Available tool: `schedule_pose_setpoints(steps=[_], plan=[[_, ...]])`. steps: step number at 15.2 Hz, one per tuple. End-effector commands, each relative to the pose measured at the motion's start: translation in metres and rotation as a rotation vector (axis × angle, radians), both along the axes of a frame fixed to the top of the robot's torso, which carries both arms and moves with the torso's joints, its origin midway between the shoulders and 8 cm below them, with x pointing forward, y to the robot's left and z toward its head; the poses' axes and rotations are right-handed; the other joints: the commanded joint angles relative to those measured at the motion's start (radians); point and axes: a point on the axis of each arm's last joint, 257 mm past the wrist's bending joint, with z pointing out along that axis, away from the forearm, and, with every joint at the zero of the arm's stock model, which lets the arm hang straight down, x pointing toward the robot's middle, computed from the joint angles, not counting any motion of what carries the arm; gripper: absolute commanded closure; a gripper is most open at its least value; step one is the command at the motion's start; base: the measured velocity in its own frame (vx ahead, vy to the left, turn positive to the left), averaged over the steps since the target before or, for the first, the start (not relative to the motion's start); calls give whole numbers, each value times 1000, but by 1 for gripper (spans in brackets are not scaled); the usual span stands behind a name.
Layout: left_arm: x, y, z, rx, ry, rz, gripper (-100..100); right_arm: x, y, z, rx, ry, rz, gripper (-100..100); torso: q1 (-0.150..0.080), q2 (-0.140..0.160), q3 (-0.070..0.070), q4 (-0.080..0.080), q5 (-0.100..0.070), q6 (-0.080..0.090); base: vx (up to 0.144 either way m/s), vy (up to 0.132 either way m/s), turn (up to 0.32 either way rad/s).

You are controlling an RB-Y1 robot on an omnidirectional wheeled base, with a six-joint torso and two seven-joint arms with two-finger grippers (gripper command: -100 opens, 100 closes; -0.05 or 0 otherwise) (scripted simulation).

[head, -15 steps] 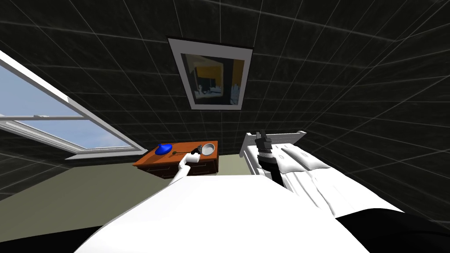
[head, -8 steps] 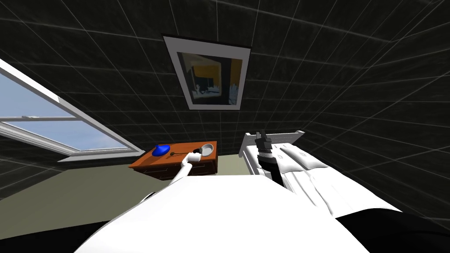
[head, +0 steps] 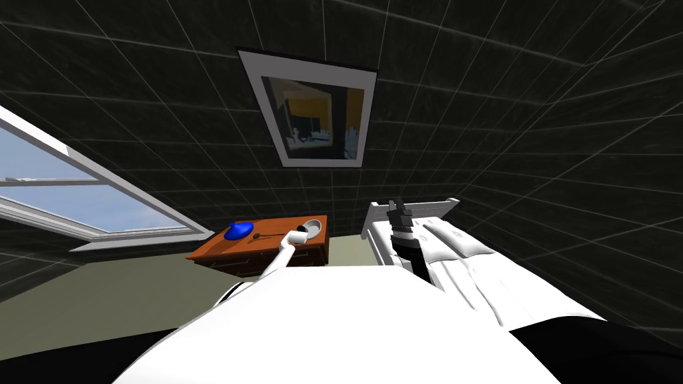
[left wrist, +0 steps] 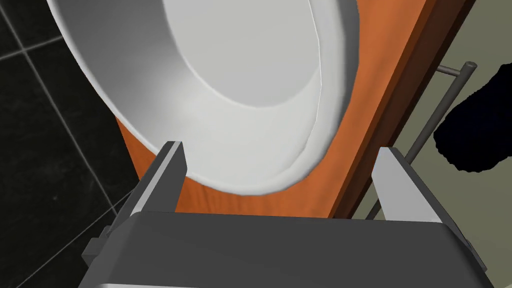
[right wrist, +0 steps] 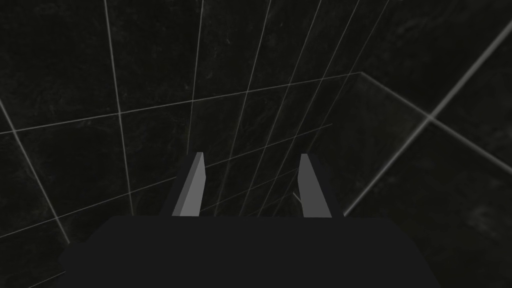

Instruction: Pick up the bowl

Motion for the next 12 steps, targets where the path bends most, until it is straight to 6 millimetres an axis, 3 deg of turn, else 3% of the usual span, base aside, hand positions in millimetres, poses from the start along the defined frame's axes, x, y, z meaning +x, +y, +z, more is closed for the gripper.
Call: schedule_pose_setpoints(steps=[1, 7, 12], plan=[[-6, -1, -7, -4, 36, 9, -100, 0, 0, 0, 0, 0, 0, 0, 0, 0, 0, 0, 0, 0, 27, -30, -23], [-27, -11, -25, -15, 160, 31, -100, 0, 0, 0, 0, 0, 0, 0, 0, 0, 0, 0, 0, 0, 32, -36, -25], [-34, -10, -36, -16, 155, 27, -100, 0, 0, 0, 0, 0, 0, 0, 2, 0, 0, 0, 0, 0, 39, -15, 3]])
